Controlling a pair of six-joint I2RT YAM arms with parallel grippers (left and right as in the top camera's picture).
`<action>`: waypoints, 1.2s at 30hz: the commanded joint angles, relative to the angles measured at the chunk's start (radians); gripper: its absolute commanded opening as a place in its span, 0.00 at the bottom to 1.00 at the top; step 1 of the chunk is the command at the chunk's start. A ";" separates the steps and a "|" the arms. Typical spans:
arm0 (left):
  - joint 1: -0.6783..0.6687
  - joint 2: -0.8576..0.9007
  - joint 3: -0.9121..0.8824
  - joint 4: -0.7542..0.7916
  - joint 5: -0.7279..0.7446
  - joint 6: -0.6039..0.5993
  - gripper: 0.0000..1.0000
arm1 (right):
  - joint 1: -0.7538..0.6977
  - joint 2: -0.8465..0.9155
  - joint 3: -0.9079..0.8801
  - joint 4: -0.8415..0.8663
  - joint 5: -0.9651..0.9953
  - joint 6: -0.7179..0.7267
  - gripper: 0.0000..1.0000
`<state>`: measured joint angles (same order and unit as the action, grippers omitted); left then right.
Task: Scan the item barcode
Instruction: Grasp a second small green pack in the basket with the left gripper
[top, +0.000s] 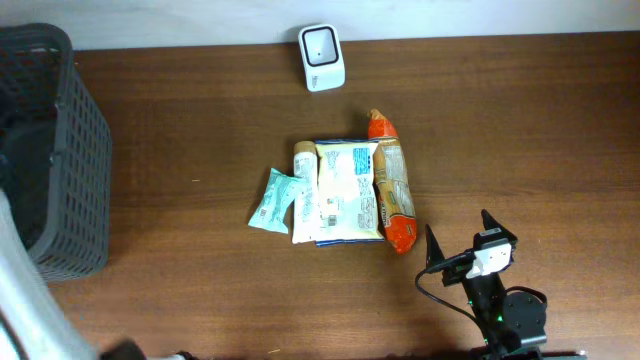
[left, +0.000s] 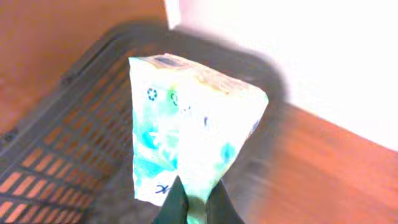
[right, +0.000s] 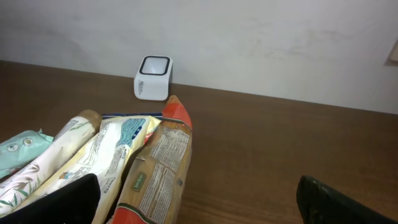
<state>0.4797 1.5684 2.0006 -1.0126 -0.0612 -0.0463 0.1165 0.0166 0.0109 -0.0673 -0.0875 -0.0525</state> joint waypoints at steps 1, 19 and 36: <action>-0.199 -0.025 -0.020 -0.170 0.169 -0.021 0.00 | -0.006 -0.004 -0.005 -0.004 -0.002 0.000 0.99; -0.594 0.087 -0.663 0.118 0.171 -0.099 0.91 | -0.006 -0.004 -0.005 -0.004 -0.002 0.000 0.99; 0.226 0.054 -0.427 0.070 -0.263 -0.139 0.96 | -0.006 -0.004 -0.005 -0.004 -0.002 0.000 0.99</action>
<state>0.6731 1.5654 1.6146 -0.9398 -0.2520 -0.1810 0.1162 0.0166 0.0109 -0.0673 -0.0872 -0.0536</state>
